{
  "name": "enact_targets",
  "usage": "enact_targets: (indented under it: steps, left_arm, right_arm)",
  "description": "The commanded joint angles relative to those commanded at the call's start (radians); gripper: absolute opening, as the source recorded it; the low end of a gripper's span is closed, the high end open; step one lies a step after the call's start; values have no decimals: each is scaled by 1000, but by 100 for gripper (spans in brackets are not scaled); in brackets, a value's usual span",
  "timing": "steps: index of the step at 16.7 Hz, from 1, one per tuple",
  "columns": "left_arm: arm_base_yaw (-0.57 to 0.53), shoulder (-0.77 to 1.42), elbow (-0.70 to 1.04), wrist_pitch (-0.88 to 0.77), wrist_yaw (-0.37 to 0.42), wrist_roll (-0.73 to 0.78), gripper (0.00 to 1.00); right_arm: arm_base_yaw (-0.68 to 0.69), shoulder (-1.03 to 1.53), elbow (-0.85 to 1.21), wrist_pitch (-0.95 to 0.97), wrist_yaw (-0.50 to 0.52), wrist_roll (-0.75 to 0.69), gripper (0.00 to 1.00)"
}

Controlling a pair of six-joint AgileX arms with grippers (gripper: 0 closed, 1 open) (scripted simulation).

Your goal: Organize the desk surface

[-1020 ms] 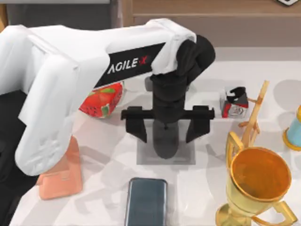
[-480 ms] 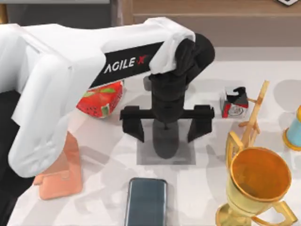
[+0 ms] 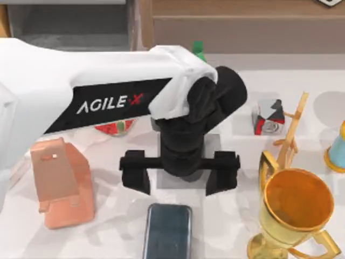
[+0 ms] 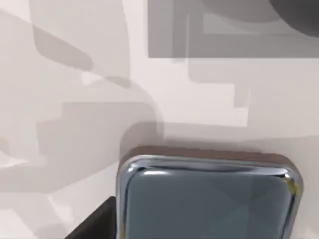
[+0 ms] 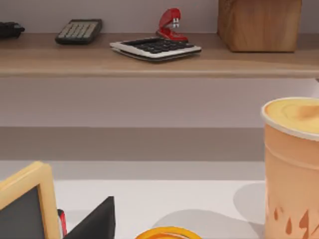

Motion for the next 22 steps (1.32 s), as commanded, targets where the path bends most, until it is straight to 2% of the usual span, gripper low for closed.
enact_targets:
  steps: [5, 9, 15, 22]
  left_arm:
    - [-97, -197, -230, 56, -14, -67, 100]
    - [-144, -273, -317, 79, -17, -92, 100]
    - [-140, -264, -325, 94, -17, -90, 100]
    - [-138, -165, -443, 315, -17, -84, 100]
  right_arm:
    - [0, 0, 0, 0, 0, 0, 100]
    - [0, 0, 0, 0, 0, 0, 100]
    - [0, 0, 0, 0, 0, 0, 100]
    - [0, 0, 0, 0, 0, 0, 100]
